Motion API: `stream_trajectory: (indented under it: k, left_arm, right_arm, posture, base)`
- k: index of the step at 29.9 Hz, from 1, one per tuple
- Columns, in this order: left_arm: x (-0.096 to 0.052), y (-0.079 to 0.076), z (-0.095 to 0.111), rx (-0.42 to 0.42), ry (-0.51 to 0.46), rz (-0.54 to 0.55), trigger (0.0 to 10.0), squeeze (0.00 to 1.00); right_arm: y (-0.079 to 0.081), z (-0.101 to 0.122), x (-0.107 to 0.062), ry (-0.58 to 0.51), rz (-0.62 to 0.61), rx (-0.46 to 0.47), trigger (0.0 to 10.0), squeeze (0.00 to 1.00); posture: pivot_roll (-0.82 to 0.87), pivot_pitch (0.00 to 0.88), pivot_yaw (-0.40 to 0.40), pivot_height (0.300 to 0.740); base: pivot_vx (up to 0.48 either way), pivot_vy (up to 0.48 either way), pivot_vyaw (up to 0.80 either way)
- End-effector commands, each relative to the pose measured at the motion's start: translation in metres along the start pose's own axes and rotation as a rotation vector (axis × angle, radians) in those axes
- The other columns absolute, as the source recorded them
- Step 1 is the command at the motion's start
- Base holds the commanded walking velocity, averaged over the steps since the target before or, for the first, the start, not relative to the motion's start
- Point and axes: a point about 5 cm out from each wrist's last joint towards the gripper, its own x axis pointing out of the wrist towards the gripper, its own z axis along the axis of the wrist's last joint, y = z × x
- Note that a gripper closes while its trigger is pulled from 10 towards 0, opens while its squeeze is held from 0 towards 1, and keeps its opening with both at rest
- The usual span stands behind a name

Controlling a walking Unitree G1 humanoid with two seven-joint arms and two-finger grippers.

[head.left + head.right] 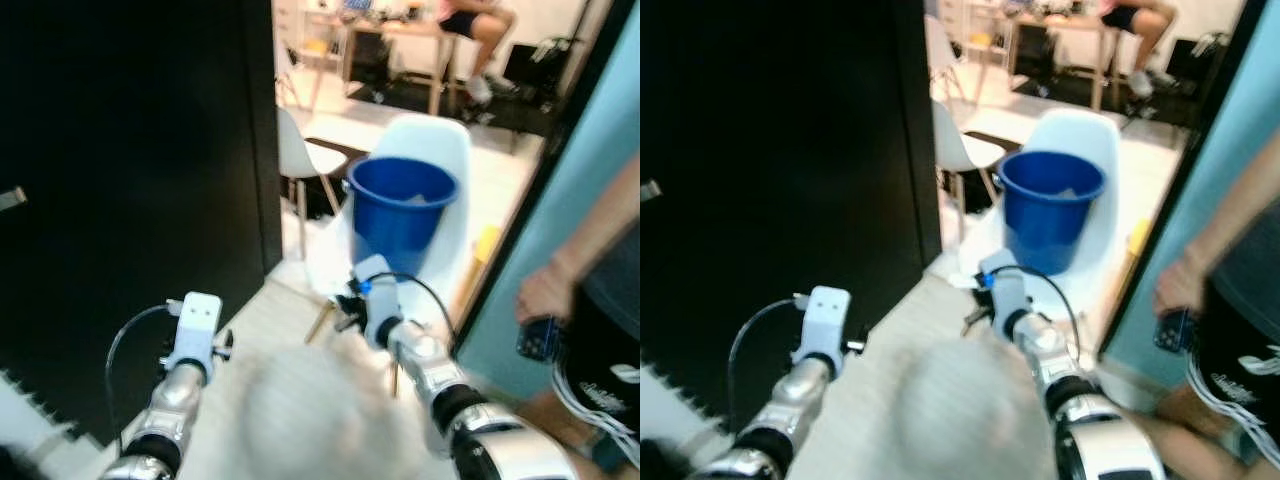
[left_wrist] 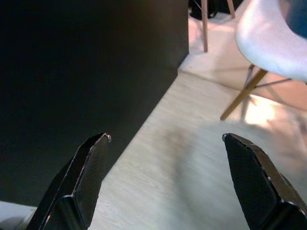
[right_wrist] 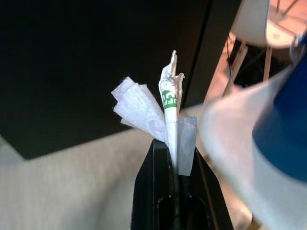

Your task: Clean up the room

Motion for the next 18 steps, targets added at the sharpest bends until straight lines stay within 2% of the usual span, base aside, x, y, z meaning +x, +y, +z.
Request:
stream_trajectory:
  k: [1, 11, 15, 18]
  left_arm:
    - [0.001, 0.004, 0.003, -0.011, -0.011, 0.006, 10.0, 0.0]
    - [0.003, 0.001, 0.006, -0.021, -0.019, -0.012, 10.0, 0.0]
    - [0.003, 0.0, 0.006, -0.024, -0.015, -0.021, 10.0, 0.0]
    - [0.003, -0.002, 0.004, -0.024, -0.009, -0.032, 10.0, 0.0]
  right_arm:
    - [0.0, 0.008, 0.003, -0.024, -0.015, 0.028, 10.0, 0.0]
    - [-0.007, 0.023, 0.007, -0.079, -0.052, 0.054, 10.0, 0.0]
    - [-0.012, 0.031, 0.008, -0.112, -0.077, 0.098, 10.0, 0.0]
    - [-0.015, 0.038, 0.009, -0.139, -0.081, 0.152, 10.0, 0.0]
  posture:
    - [-0.01, 0.0, -0.039, 0.74]
    - [-0.01, 0.0, -0.04, 0.74]
    - [-0.01, 0.0, -0.04, 0.74]
    - [-0.01, 0.0, -0.04, 0.74]
  base:
    - [0.364, 0.0, 0.0]
    - [0.396, 0.0, 0.0]
    - [0.362, 0.0, 0.0]
    - [0.363, 0.0, -0.54]
